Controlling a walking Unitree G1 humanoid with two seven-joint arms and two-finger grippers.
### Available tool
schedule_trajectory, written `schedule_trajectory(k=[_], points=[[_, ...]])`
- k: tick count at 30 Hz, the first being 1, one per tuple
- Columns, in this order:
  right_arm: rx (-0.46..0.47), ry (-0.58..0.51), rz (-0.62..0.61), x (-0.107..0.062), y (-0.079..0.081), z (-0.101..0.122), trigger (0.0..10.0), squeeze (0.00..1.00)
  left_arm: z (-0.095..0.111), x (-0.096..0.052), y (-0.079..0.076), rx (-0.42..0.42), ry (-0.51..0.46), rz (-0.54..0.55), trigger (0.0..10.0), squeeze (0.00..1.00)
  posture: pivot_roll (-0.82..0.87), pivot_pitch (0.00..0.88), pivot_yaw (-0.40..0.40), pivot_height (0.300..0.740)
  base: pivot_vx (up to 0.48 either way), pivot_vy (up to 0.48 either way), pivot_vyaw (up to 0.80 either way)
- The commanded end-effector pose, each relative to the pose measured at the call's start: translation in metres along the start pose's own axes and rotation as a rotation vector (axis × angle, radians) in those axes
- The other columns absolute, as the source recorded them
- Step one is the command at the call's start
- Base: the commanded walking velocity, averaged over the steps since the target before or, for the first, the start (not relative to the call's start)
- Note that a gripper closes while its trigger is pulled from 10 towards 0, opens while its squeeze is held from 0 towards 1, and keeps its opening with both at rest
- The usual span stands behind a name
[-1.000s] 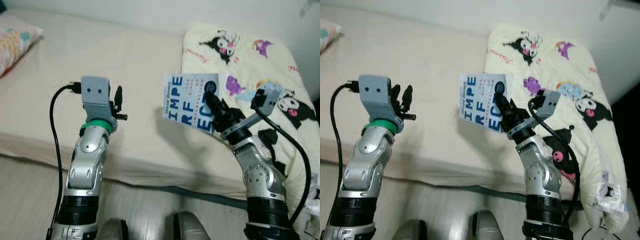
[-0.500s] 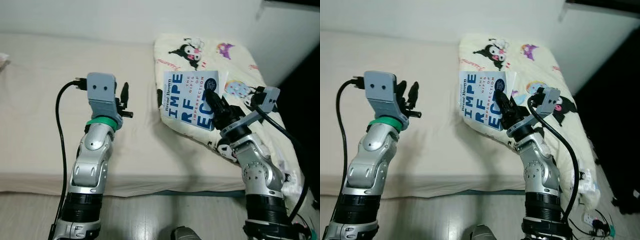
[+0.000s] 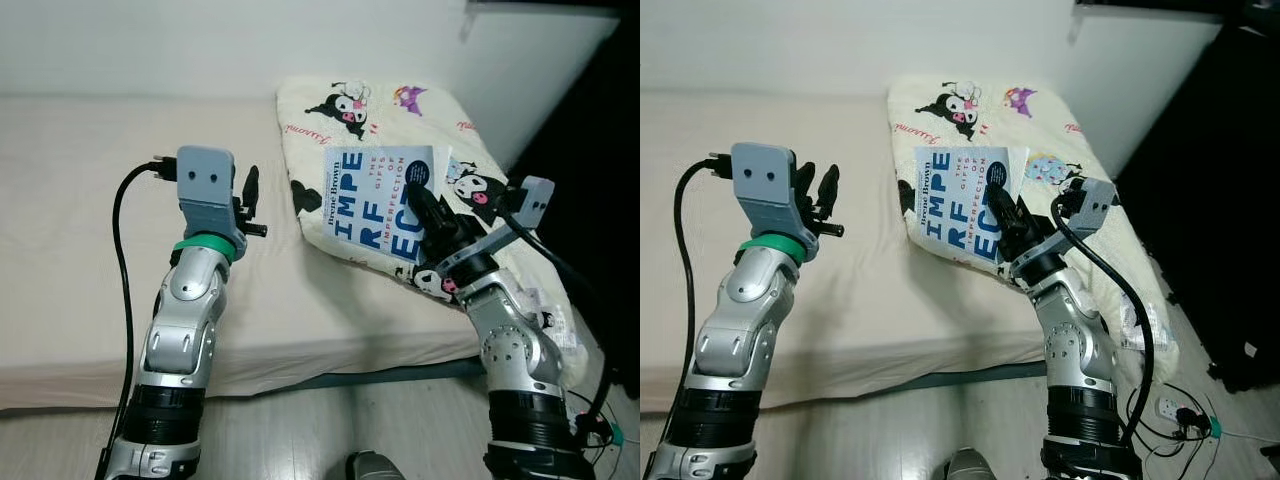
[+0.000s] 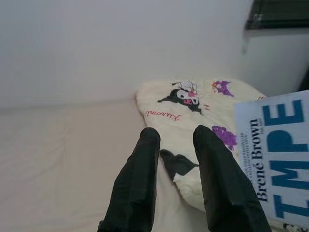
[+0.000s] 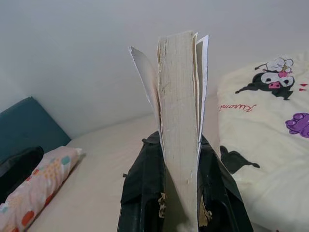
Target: Clean up the room
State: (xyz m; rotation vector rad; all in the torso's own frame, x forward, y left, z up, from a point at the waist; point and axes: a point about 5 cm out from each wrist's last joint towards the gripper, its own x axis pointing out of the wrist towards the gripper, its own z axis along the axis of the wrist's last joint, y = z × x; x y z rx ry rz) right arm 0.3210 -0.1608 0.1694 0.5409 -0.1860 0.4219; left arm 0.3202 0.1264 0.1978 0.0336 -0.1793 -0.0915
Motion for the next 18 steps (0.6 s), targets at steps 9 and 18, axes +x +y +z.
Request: schedule_trajectory(k=[9, 18], points=[[-0.015, -0.023, 0.016, 0.0, 0.001, 0.003, 10.0, 0.0, -0.005, -0.002, -0.002, 0.019, 0.008, -0.013, 10.0, 0.0, -0.04, 0.0, -0.022, 0.74, 0.0, 0.0, 0.0], [-0.003, -0.013, 0.014, 0.001, 0.001, -0.004, 10.0, 0.0, -0.015, -0.002, -0.006, 0.024, 0.034, -0.054, 10.0, 0.0, -0.04, 0.0, -0.014, 0.74, 0.0, 0.0, 0.0]])
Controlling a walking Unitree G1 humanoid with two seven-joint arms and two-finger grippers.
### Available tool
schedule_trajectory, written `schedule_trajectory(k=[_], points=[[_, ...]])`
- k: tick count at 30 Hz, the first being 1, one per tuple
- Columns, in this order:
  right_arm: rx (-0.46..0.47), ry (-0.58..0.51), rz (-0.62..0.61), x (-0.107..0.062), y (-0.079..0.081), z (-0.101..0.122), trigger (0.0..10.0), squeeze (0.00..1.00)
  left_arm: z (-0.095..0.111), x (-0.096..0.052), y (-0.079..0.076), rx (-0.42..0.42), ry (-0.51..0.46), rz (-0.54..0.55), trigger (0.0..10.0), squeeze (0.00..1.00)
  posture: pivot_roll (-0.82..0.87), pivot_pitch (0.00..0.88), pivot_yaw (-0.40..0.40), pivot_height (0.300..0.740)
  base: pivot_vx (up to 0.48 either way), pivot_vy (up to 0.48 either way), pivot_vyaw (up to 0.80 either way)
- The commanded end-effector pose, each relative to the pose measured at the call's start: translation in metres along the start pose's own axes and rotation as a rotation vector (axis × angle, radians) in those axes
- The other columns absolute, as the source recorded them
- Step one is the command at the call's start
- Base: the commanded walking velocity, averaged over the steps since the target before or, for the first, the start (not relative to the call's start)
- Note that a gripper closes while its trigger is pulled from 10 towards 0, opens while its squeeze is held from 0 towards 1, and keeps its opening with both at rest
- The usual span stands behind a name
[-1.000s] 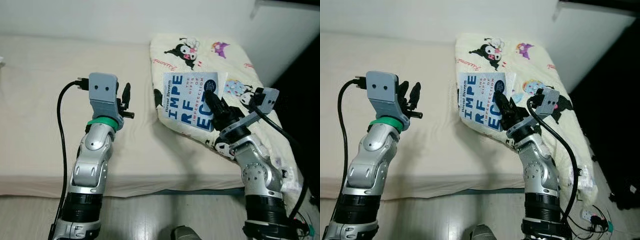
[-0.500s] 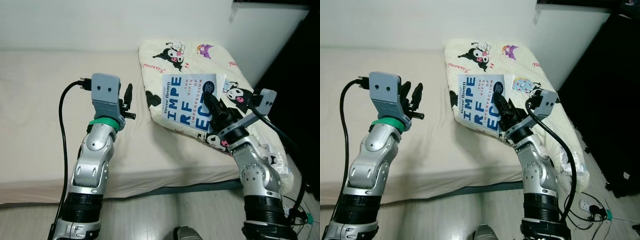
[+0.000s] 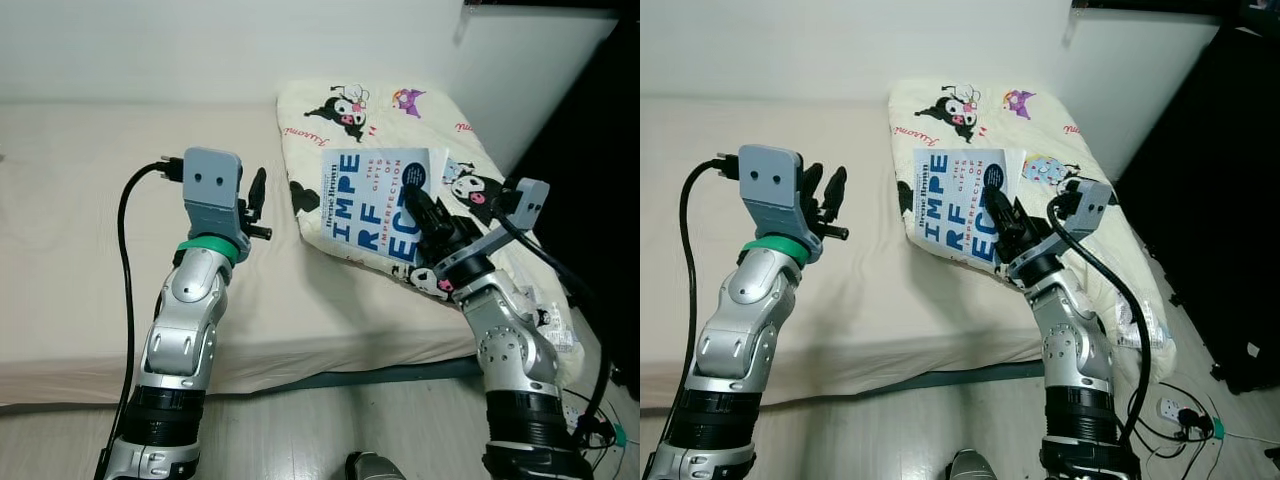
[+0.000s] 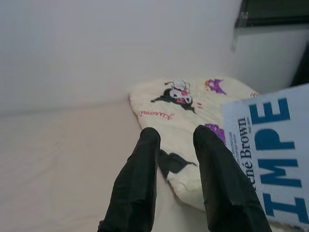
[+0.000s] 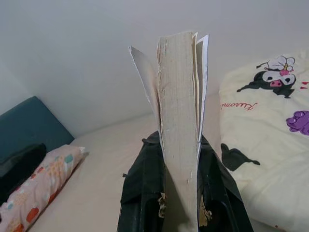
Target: Clean up the room
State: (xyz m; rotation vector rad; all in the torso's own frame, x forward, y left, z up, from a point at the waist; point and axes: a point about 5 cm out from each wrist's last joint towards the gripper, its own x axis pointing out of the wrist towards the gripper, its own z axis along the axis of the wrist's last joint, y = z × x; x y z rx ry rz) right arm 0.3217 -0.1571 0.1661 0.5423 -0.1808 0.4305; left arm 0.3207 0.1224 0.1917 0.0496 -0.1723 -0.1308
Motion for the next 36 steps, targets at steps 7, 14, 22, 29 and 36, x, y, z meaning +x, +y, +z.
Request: schedule_trajectory(k=[7, 14, 22, 29, 36], points=[[-0.009, -0.013, 0.007, -0.0005, 0.0014, -0.0026, 10.0, 0.0, -0.0121, -0.0016, -0.0021, 0.022, 0.038, -0.018, 10.0, 0.0, -0.04, 0.0, -0.013, 0.74, 0.0, 0.0, 0.0], [-0.039, 0.001, 0.012, 0.0002, 0.0031, -0.0049, 10.0, 0.0, -0.0134, -0.0031, -0.0021, 0.035, 0.034, -0.017, 10.0, 0.0, -0.03, 0.0, -0.012, 0.74, 0.0, -0.173, 0.33], [-0.015, -0.01, -0.004, -0.0018, 0.0005, -0.004, 10.0, 0.0, -0.0144, -0.0029, -0.0033, 0.039, 0.031, -0.022, 10.0, 0.0, -0.04, 0.0, -0.004, 0.74, 0.0, -0.465, 0.2], [-0.012, -0.014, -0.009, -0.0029, 0.0002, -0.0046, 10.0, 0.0, -0.0162, -0.0021, -0.0014, 0.035, 0.052, -0.01, 10.0, 0.0, -0.04, 0.0, -0.001, 0.74, 0.0, -0.186, 0.0], [-0.006, -0.013, -0.006, -0.0035, 0.0006, -0.0057, 10.0, 0.0, -0.0178, -0.002, -0.0003, 0.035, 0.062, -0.003, 10.0, 0.0, -0.03, 0.0, 0.001, 0.74, 0.0, 0.0, 0.0]])
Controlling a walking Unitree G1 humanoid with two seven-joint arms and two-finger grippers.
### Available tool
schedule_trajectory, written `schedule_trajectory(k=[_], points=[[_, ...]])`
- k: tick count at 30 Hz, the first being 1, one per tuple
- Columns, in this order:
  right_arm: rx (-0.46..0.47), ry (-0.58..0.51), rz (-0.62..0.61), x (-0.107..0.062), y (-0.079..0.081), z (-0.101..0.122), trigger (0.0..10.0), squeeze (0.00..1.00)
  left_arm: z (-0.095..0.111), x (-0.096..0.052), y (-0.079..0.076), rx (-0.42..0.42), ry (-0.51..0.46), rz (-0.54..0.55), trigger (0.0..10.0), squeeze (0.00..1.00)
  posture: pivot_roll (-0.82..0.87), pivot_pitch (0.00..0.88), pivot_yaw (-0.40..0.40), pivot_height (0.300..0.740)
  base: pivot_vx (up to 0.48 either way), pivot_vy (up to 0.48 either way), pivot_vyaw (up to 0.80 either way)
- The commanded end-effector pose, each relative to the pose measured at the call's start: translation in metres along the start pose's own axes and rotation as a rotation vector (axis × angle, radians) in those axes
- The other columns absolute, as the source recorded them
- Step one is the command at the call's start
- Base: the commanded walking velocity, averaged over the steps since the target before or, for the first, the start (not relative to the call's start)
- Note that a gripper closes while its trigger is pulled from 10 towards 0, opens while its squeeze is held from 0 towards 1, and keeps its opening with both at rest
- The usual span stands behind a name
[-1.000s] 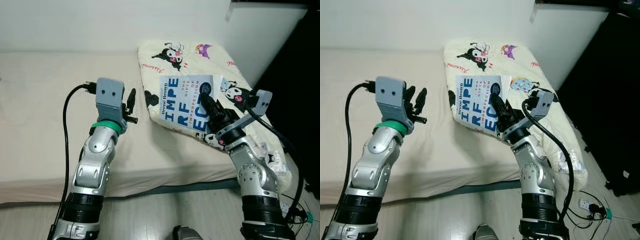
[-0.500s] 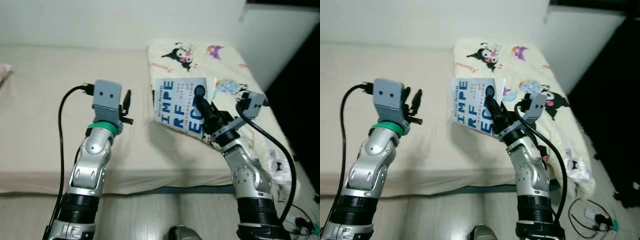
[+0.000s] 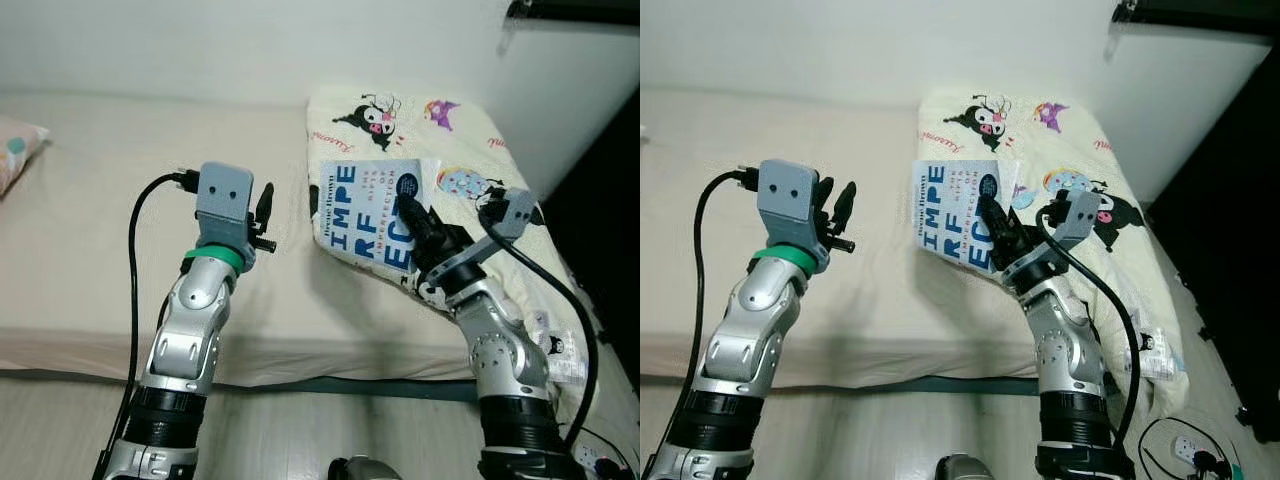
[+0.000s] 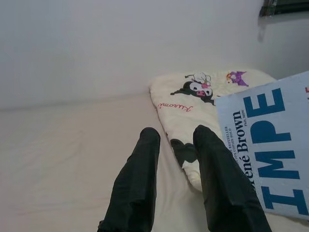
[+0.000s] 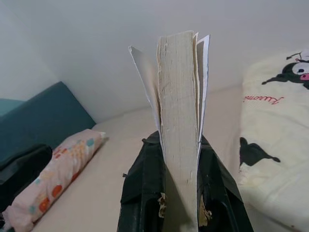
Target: Clean up the room
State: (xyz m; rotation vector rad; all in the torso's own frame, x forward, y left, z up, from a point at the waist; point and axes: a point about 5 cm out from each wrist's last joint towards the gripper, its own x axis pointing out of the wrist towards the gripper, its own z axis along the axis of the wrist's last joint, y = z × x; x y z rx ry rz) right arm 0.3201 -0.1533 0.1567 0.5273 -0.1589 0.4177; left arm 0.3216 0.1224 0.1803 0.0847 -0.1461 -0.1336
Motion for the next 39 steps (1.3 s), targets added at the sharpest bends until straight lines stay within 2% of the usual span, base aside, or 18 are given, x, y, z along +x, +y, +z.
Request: schedule_trajectory(k=[1, 22, 39], points=[[0.006, -0.033, 0.011, -0.001, 0.0011, 0.004, 10.0, 0.0, -0.0069, -0.0008, 0.0002, 0.005, 0.036, 0.004, 10.0, 0.0, -0.03, 0.0, 0.001, 0.74, 0.0, 0.0, 0.0], [-0.001, -0.018, 0.014, -0.0021, 0.0015, 0.0005, 10.0, 0.0, -0.0084, -0.0003, 0.0012, -0.01, 0.05, 0.015, 10.0, 0.0, -0.03, 0.0, 0.003, 0.74, 0.0, 0.0, 0.0], [-0.001, -0.012, 0.017, -0.0018, 0.0017, -0.0007, 10.0, 0.0, -0.0061, 0.0003, 0.0015, -0.019, 0.039, 0.019, 10.0, 0.0, -0.03, 0.0, 0.002, 0.74, 0.0, 0.348, 0.0]])
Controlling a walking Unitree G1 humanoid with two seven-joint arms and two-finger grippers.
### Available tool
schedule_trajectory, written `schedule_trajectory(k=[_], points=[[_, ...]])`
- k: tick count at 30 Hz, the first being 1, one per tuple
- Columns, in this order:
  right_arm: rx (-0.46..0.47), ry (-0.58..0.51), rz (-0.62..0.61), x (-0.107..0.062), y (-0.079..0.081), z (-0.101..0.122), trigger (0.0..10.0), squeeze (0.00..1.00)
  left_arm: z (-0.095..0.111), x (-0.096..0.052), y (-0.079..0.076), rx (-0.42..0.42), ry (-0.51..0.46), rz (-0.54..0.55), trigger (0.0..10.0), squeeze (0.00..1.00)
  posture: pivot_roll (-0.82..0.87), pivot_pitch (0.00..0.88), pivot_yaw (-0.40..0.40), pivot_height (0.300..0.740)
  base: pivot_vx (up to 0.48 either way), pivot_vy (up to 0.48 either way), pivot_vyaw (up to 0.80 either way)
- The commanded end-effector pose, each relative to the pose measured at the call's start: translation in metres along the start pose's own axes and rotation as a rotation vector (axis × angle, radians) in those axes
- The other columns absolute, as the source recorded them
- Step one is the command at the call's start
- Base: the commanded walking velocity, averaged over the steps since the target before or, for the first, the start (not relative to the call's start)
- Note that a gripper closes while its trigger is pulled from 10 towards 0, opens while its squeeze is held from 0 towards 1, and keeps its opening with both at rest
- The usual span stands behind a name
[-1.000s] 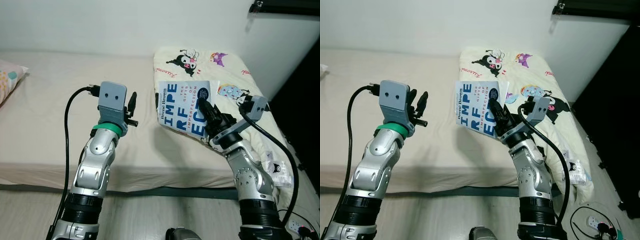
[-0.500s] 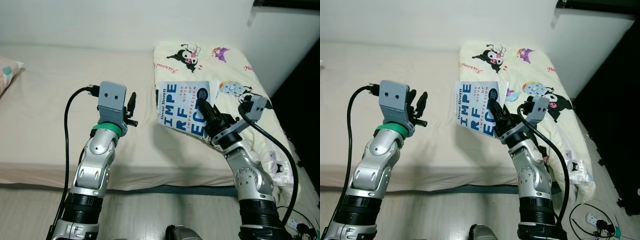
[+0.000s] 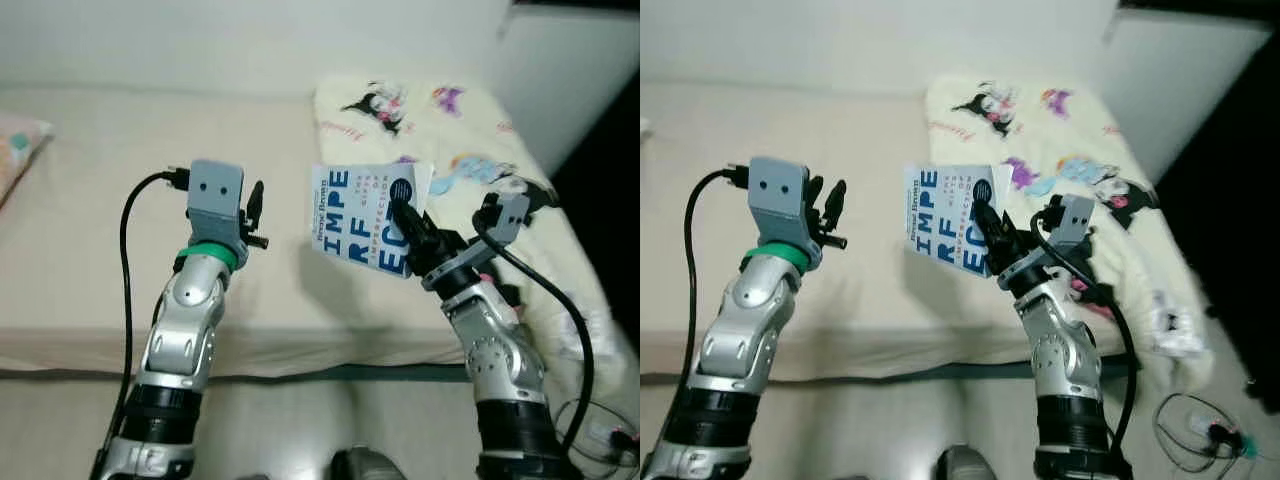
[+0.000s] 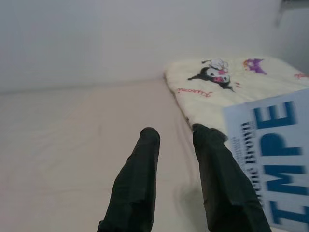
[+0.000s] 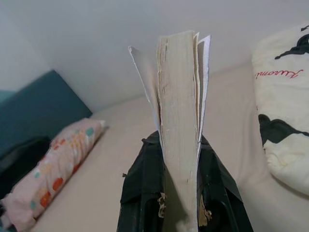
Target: Clean up the room
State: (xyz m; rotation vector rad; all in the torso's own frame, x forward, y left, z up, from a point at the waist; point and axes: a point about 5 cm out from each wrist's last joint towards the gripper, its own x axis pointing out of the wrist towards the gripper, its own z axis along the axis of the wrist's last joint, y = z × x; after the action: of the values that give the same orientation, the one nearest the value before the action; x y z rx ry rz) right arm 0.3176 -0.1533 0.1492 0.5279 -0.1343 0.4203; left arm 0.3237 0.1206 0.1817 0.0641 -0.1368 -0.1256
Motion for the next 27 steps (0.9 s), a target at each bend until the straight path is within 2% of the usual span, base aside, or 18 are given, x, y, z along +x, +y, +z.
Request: schedule_trajectory(k=[1, 27], points=[[-0.007, -0.035, 0.021, 0.0023, 0.004, 0.0054, 10.0, 0.0, -0.0071, -0.0021, 0.003, 0.002, 0.029, 0.01, 10.0, 0.0, -0.03, 0.0, 0.002, 0.74, 0.0, 0.379, 0.0], [-0.007, -0.033, 0.027, 0.0033, 0.0052, 0.0037, 10.0, 0.0, -0.007, -0.0021, 0.0025, 0.006, 0.026, 0.001, 10.0, 0.0, -0.03, 0.0, 0.006, 0.74, 0.0, 0.361, 0.0]])
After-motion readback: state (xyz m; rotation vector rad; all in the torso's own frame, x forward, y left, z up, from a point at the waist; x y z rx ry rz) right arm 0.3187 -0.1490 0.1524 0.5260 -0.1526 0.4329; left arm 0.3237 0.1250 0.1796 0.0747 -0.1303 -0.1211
